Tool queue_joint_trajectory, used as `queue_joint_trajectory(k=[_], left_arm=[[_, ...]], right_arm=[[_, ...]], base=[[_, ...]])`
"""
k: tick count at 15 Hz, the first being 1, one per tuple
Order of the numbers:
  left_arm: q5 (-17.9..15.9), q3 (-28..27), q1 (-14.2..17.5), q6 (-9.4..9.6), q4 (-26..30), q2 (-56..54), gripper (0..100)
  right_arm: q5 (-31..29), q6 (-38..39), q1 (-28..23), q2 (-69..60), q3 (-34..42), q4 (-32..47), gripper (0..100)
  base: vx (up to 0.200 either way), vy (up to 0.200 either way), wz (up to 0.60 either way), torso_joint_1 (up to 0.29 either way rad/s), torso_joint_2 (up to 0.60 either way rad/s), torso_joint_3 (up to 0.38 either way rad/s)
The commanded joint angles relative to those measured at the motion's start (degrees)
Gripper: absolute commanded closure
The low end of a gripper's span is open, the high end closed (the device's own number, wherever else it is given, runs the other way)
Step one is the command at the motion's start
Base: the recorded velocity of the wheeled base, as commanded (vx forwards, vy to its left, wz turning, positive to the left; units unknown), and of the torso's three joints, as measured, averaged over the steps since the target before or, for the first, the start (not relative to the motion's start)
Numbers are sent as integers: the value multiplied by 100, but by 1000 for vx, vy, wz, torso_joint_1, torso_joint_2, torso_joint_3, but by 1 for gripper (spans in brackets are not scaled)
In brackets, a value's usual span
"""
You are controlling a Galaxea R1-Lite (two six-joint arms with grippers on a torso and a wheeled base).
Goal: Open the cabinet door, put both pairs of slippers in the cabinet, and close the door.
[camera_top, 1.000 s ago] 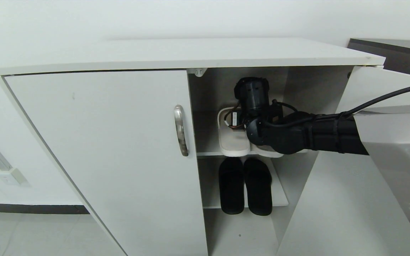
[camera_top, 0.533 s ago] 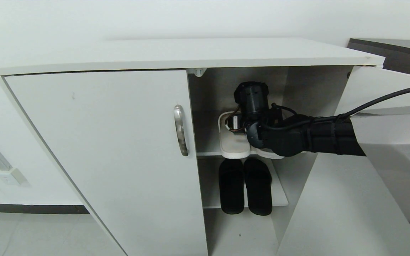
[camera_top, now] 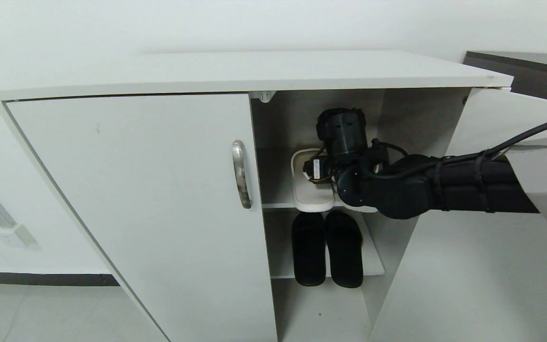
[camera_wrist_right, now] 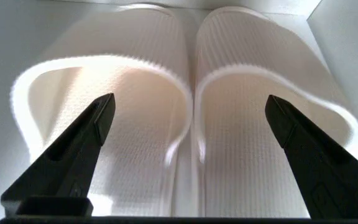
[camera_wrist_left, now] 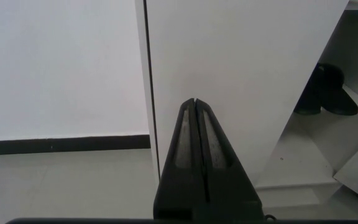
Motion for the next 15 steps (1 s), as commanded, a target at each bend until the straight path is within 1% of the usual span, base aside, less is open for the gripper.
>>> queue_joint_trajectory(k=[1,3,5,9,10,12,15], left_arm=[[6,0,10,-2,-5,7,100],[-2,0,1,-2,-5,7,100],[-2,0,1,-2,4,7,100],[-2,0,1,-2,-5,7,100],[-2,0,1,-2,-5,7,100],[6,0,1,-2,4,7,100],[-2,0,1,-2,4,7,100]], right_arm=[[-27,-12,206,-547,560,-162,0],[-36,-3,400,-890,973,-197,0],[-62,-3,707,-1452,1702,-197,0],[-62,14,1111,-2296,2608,-267,0],[-44,32,1226,-2480,2942,-329,0],[8,58,1366,-2718,3662,-733,0],[140,41,1384,-2507,4392,-1876,0]], base=[[0,0,0,0,0,0],[0,0,0,0,0,0],[0,0,0,0,0,0],[0,0,0,0,0,0],[0,0,0,0,0,0],[0,0,0,0,0,0],[0,0,0,0,0,0]])
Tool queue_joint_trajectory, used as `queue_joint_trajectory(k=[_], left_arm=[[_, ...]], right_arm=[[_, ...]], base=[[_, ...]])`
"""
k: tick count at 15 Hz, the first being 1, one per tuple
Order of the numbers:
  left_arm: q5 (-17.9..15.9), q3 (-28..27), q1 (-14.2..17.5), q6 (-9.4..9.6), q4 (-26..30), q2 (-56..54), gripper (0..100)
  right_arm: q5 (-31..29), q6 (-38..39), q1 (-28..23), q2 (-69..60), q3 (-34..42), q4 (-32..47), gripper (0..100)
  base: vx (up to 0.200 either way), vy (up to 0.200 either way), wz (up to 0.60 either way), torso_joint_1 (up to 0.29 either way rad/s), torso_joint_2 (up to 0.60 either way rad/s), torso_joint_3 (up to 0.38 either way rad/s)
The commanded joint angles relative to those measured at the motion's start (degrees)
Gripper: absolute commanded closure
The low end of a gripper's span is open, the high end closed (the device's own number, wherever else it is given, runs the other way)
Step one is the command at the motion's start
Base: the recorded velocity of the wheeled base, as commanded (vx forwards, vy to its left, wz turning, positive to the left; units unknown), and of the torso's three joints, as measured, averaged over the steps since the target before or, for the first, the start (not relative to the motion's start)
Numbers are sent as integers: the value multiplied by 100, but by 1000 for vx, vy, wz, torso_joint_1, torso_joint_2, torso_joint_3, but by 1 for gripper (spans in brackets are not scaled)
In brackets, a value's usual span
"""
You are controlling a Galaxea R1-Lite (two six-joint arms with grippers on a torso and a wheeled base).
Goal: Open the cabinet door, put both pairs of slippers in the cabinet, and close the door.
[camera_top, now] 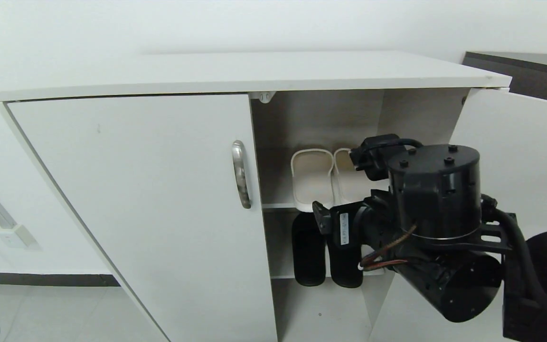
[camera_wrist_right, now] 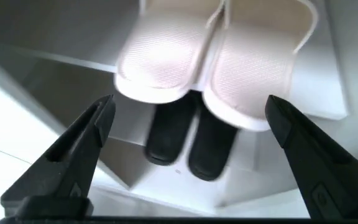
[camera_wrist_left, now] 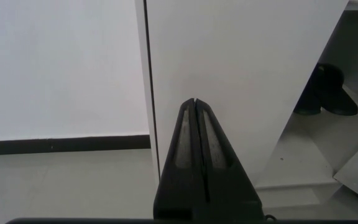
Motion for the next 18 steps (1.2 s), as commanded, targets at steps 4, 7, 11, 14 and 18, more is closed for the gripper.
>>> queue_joint_trajectory(k=[4,7,11,14,18], left_arm=[[0,0,1,-4,4,7,100],[-9,0,1,5,4,7,100],[-9,0,1,5,4,7,100],[-9,0,1,-4,4,7,100],[-9,0,1,5,4,7,100]], right_arm=[[492,-1,103,306,865,-1280,100],[668,-53,112,666,1128,-2115,100],[685,-53,183,771,1172,-2273,100],[694,-45,262,780,1269,-2282,100],[703,-45,297,807,1295,-2273,100]], base=[[0,0,0,-1,1,14],[0,0,0,0,0,0],[0,0,0,0,0,0],[-133,0,0,2,3,3],[-200,0,0,2,0,2]])
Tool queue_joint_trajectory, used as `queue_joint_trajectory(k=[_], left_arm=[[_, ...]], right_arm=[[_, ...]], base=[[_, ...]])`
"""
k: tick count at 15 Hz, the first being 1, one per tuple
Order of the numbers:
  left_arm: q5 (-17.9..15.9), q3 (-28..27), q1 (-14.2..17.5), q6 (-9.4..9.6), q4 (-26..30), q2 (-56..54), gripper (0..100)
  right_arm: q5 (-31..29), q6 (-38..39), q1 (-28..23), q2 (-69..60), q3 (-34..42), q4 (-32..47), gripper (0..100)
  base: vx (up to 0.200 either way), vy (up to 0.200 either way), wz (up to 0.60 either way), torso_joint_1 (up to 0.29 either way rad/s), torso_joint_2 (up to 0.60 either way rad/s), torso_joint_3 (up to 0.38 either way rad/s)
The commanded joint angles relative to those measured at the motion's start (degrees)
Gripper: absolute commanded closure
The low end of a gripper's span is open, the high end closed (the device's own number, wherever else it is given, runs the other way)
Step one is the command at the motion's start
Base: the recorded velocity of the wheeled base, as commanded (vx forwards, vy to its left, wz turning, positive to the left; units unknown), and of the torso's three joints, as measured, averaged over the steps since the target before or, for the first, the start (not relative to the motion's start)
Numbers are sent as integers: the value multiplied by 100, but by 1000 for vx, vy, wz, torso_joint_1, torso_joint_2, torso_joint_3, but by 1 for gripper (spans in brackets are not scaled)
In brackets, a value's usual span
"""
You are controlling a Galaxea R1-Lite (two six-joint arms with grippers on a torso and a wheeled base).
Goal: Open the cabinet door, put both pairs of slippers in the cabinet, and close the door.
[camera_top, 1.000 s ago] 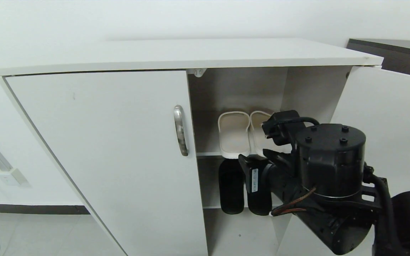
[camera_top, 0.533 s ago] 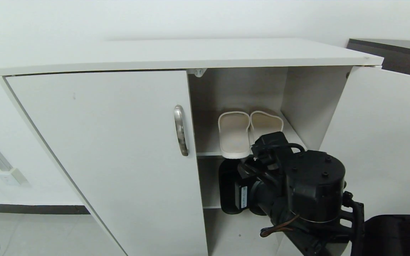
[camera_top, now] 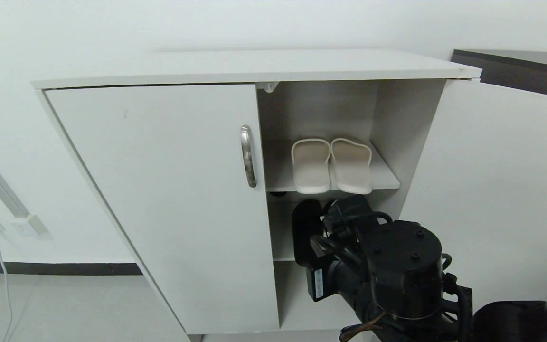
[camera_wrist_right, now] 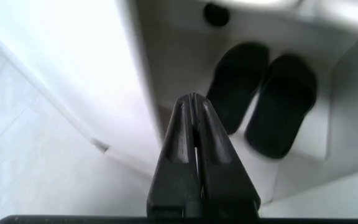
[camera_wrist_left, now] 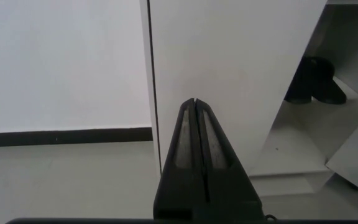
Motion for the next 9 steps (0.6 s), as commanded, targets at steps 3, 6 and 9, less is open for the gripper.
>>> queue_joint_trajectory(k=[3,6,9], left_arm=[[-1,0,-1,-1,4,7,100],[7,0,-1,-1,4,7,100],[-1,0,-1,-1,-5,7,100]], right_arm=[[2,8,4,75,52,-3,100],[2,35,-5,119,69,-11,100],[37,70,-84,163,69,-143,100]], base=[[-200,0,0,5,2,2],[-200,0,0,4,2,4],[-200,0,0,-1,4,4]])
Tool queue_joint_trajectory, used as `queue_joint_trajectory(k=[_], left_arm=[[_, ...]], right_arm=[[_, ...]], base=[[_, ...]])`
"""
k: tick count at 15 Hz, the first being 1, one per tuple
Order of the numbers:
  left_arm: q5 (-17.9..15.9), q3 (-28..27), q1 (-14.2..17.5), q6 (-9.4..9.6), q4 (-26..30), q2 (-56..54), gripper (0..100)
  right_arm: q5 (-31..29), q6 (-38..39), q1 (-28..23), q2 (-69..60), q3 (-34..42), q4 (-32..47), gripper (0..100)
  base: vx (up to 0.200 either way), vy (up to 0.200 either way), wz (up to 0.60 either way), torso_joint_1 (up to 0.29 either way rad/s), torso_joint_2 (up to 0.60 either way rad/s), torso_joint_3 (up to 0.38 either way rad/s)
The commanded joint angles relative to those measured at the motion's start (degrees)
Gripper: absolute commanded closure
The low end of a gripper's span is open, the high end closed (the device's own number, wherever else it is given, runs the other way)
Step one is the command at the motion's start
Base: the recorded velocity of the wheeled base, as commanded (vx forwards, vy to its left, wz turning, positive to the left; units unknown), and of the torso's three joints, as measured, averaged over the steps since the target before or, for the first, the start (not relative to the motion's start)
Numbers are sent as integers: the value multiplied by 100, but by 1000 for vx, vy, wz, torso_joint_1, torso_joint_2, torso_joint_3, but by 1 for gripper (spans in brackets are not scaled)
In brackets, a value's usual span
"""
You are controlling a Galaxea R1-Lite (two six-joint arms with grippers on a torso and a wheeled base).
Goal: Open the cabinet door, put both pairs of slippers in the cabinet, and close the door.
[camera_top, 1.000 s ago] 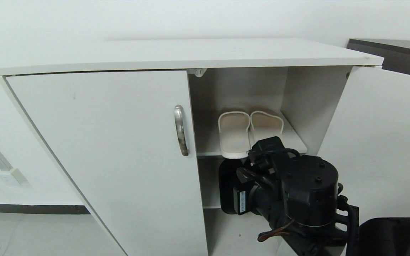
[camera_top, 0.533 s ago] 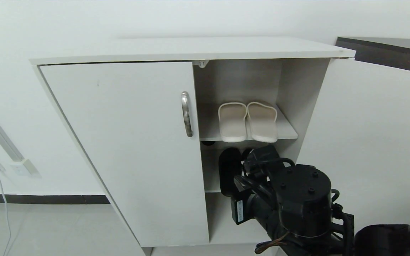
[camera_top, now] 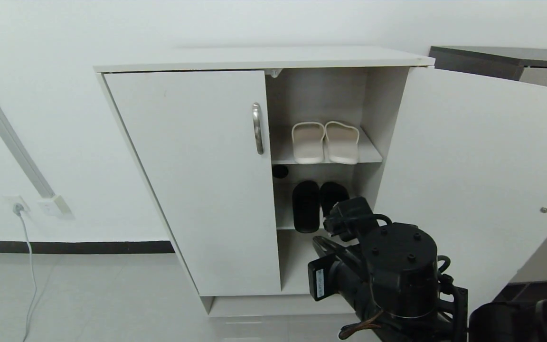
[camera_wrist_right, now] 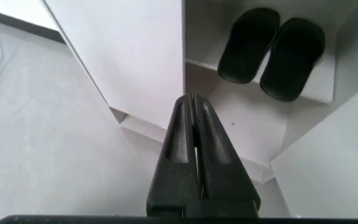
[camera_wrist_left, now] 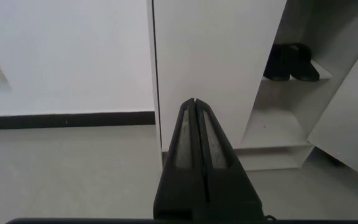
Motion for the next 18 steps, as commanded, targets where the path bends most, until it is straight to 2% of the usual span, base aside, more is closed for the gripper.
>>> queue_joint_trajectory(k=[1,3,18], left_arm=[[-1,0,1,-1,6,7,100],[7,0,1,-1,6,7,100],[7,0,1,-10,6,7,100]], right_arm=[[59,8,-84,111,44,-106,100],[94,-45,-137,252,97,-212,100],[103,-36,-181,410,105,-221,100]], base=[[-200,0,0,2,-2,2],[-200,0,0,5,2,2],[0,0,0,0,0,0]])
